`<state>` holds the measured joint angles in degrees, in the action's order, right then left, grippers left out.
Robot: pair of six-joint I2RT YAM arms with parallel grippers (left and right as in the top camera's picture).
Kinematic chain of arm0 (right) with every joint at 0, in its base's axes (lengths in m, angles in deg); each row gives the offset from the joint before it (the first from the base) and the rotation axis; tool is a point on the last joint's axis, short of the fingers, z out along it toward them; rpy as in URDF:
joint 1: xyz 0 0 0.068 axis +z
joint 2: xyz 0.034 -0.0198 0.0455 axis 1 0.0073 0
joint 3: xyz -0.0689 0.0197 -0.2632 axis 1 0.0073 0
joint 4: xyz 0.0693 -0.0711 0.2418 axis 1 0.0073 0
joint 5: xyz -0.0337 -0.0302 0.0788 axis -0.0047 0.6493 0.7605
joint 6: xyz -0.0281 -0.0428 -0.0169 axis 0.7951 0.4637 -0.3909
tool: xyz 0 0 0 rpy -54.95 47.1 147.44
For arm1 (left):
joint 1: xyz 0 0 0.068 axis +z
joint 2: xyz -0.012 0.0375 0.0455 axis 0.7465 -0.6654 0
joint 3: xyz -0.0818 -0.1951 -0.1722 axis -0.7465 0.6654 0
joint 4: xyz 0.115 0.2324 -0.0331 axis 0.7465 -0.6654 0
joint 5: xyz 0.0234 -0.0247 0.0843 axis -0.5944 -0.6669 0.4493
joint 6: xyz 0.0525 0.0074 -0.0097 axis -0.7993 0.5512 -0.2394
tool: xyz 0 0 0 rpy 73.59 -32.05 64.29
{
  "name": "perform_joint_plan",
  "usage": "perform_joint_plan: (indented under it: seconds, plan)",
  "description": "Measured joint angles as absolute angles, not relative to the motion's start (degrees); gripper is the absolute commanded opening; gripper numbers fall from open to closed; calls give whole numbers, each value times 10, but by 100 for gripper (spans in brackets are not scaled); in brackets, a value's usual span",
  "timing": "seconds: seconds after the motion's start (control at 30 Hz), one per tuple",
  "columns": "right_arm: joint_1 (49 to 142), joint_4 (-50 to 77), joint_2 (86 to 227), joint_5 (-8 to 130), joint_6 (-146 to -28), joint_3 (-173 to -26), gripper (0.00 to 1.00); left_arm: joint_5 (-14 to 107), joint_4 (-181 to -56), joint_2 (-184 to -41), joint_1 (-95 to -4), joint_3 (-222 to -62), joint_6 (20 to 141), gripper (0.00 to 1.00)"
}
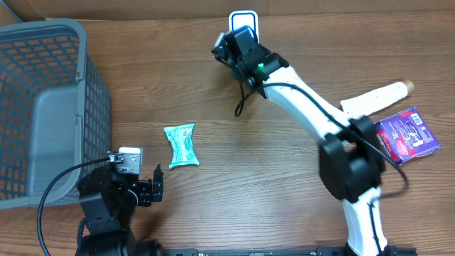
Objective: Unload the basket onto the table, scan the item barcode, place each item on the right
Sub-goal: 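Hold the tea pouch's barcode side against the white scanner, then carry the tea pouch to the right edge and release it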
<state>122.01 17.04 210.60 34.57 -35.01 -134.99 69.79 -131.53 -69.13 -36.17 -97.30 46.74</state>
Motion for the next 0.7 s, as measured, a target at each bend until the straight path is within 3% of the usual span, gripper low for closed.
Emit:
perform_joint_plan:
  seconds: [0.17,0.37,0.7]
  plan:
    - [1213,264,1979,432,-448,-1350,4,698,-1315,-691,-362,-973,467,100]
    - [1160,389,1843,517,-652,-1351,4,698,-1315,-691,-362,-973,467,100]
    - [955,548,1784,539,-953,-1332,4,698,-1315,-691,-362,-973,467,100]
